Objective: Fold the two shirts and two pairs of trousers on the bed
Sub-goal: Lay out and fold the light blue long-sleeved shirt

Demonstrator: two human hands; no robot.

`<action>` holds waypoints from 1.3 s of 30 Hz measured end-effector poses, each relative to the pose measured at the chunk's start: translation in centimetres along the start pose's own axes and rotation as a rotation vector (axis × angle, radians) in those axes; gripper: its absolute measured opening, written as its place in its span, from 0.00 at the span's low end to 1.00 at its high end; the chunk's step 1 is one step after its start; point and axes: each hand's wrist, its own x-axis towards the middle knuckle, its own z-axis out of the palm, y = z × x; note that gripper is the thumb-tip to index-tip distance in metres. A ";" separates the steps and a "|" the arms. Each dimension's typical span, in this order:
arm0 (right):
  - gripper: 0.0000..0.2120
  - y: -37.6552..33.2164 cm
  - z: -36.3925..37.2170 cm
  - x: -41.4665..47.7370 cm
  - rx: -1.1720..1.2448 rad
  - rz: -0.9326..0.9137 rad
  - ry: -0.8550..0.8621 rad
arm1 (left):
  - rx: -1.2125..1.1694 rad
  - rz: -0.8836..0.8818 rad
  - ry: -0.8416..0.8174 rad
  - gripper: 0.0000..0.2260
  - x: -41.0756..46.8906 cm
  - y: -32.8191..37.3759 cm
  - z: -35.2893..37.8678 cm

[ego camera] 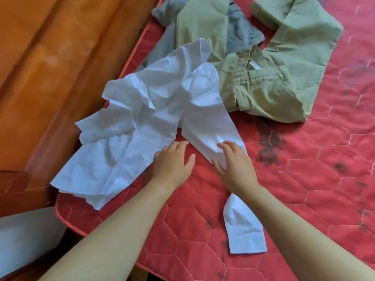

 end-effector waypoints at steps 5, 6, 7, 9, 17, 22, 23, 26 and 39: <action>0.22 -4.3 0.1 8.3 -0.025 0.009 0.113 | -0.005 0.041 0.030 0.19 8.1 -4.9 -3.9; 0.22 -5.0 0.1 10.0 -0.024 0.025 0.140 | -0.016 0.055 0.025 0.19 9.9 -5.7 -4.7; 0.21 -5.6 0.1 11.6 -0.026 0.037 0.163 | -0.026 0.069 0.025 0.19 11.6 -6.4 -5.4; 0.21 -6.4 0.2 14.6 -0.030 0.056 0.199 | -0.049 0.094 0.032 0.18 14.8 -7.4 -6.6; 0.23 -5.9 1.1 24.1 0.059 0.274 0.298 | -0.102 0.260 0.023 0.18 26.1 -5.9 -6.7; 0.24 -4.8 2.1 24.2 0.161 0.317 0.306 | -0.023 0.257 -0.098 0.14 28.9 -5.9 -4.6; 0.25 -4.7 2.1 23.8 0.199 0.322 0.310 | -0.072 0.246 -0.083 0.10 29.1 -6.3 -4.6; 0.27 -4.4 1.7 22.0 0.216 0.365 0.276 | -0.338 0.178 0.040 0.07 28.9 -8.2 -5.3; 0.21 -7.2 0.1 27.9 0.457 0.460 0.399 | -0.741 0.053 0.150 0.08 25.1 -11.8 -8.2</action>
